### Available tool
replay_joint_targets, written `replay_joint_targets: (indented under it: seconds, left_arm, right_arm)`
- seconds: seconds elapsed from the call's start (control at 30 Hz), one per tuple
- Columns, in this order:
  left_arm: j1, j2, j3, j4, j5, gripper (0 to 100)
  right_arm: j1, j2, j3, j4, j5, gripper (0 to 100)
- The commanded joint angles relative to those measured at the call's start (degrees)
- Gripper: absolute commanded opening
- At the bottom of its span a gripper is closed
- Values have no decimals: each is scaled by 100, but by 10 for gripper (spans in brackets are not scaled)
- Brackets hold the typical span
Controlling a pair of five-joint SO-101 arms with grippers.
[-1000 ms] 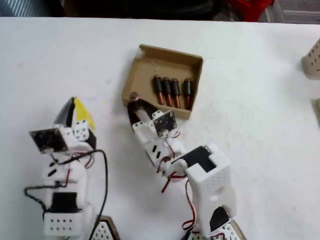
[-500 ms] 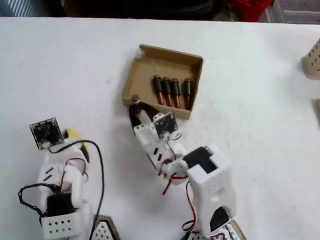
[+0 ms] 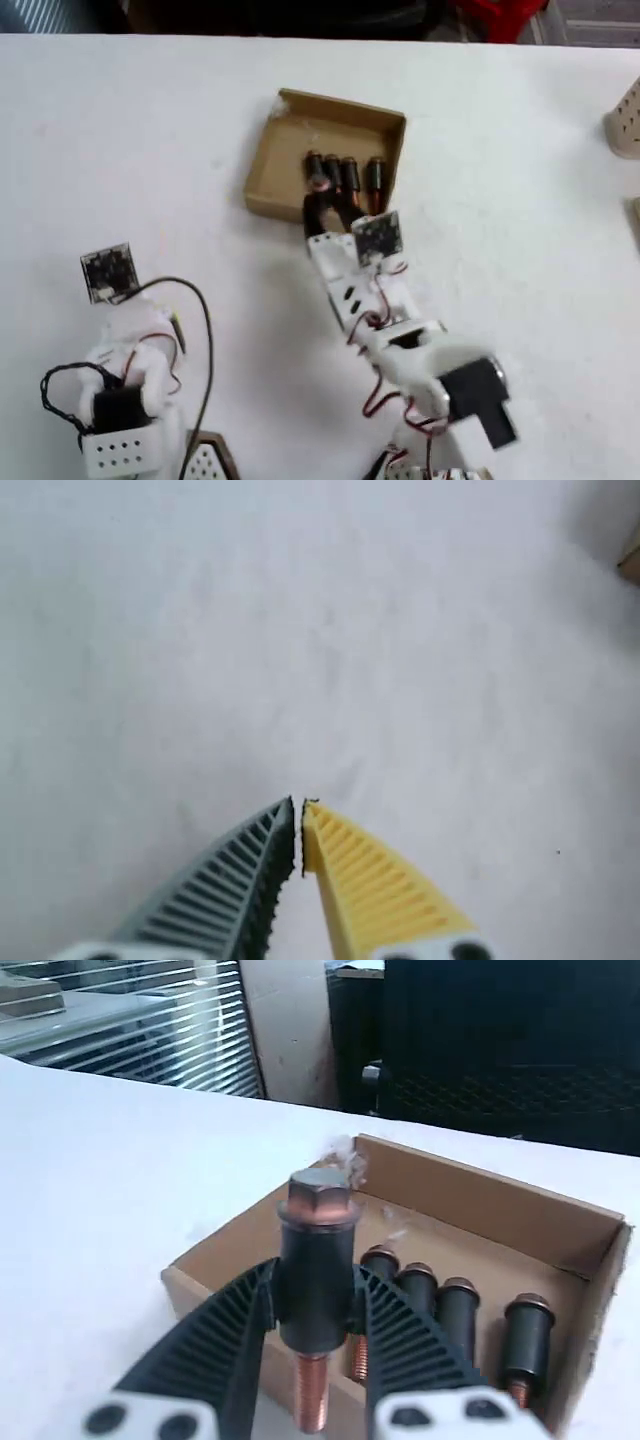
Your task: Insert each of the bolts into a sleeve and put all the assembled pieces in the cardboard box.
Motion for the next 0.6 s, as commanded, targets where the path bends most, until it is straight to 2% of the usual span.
replay_joint_targets:
  seconds: [0.0, 0.07, 0.27, 0.33, 0.43, 0.57]
  left_arm:
    - [-84, -66, -9, 123, -730, 50]
    - [-84, -66, -9, 132, -985, 50]
    - [-215, -66, -9, 158, -1029, 49]
    - [-207, -66, -9, 193, -1029, 49]
    - [-207, -92, -18, 501, -1029, 49]
    - [-207, -92, -18, 519, -1037, 49]
  right_arm:
    - [224, -980, -167, 1121, -18, 16]
    - [330, -1270, -475, 1930, -18, 16]
    - [532, -1420, -2347, 5068, -18, 17]
    - [558, -1253, -3015, 5833, -18, 17]
    - [576, -875, -3868, 6501, -18, 17]
    - [585, -145, -4897, 6923, -18, 17]
